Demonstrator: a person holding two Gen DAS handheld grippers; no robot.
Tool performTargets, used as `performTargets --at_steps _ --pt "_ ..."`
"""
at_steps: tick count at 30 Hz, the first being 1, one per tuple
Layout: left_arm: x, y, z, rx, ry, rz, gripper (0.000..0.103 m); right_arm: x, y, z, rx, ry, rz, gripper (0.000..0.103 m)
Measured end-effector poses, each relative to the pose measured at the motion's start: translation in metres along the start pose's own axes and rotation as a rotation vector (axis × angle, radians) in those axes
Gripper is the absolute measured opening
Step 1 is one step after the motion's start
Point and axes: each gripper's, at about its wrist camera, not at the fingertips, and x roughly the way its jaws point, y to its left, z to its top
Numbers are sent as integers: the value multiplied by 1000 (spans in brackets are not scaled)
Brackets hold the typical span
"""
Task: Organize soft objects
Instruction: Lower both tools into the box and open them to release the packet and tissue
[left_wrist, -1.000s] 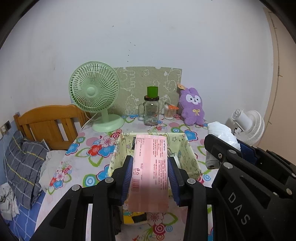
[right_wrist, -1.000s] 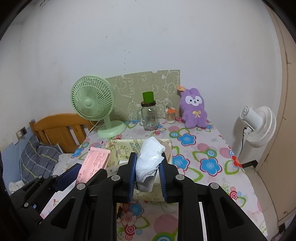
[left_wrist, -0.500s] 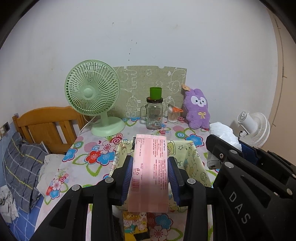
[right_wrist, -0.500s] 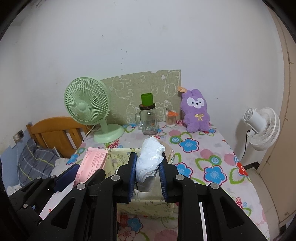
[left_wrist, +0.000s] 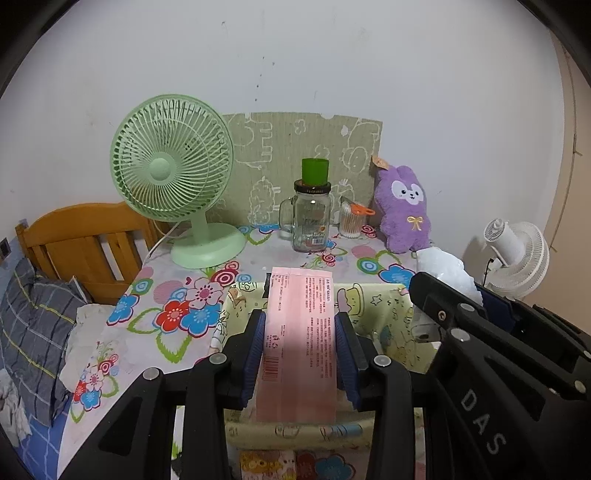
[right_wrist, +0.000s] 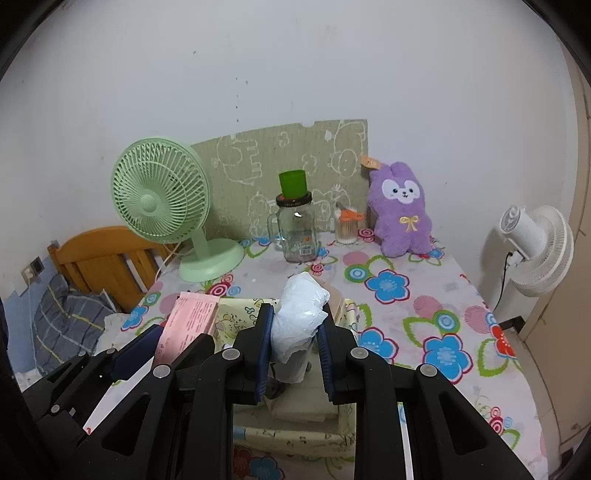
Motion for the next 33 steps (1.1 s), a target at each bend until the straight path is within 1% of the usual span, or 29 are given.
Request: performTargets --at_steps 4,12,13,14,17,18,20,23,29,33 --pt "18 3 0 -7 28 -8 39 13 1 -1 -5 22 6 26" --pt "40 7 -5 -19 70 -20 41 35 2 -7 -9 68 17 26" --pt "42 8 -5 -20 76 -21 44 36 3 -7 -10 71 20 26" --pt "43 9 -5 -21 81 -20 50 38 4 -8 -11 76 23 26" --pt "47 11 -7 -21 89 -15 61 43 5 -9 -15 88 33 26" --pt "47 11 -7 -19 90 -12 63 44 5 -10 -16 90 37 26" --pt "47 11 -8 -17 93 -4 72 46 6 -10 -20 96 41 26" --pt "47 12 -9 -10 97 4 80 48 8 -12 -21 104 50 26" --pt "43 15 -13 3 102 21 88 51 11 -14 -27 116 62 26" --pt "39 18 -16 6 106 44 91 53 15 -16 -43 128 90 27"
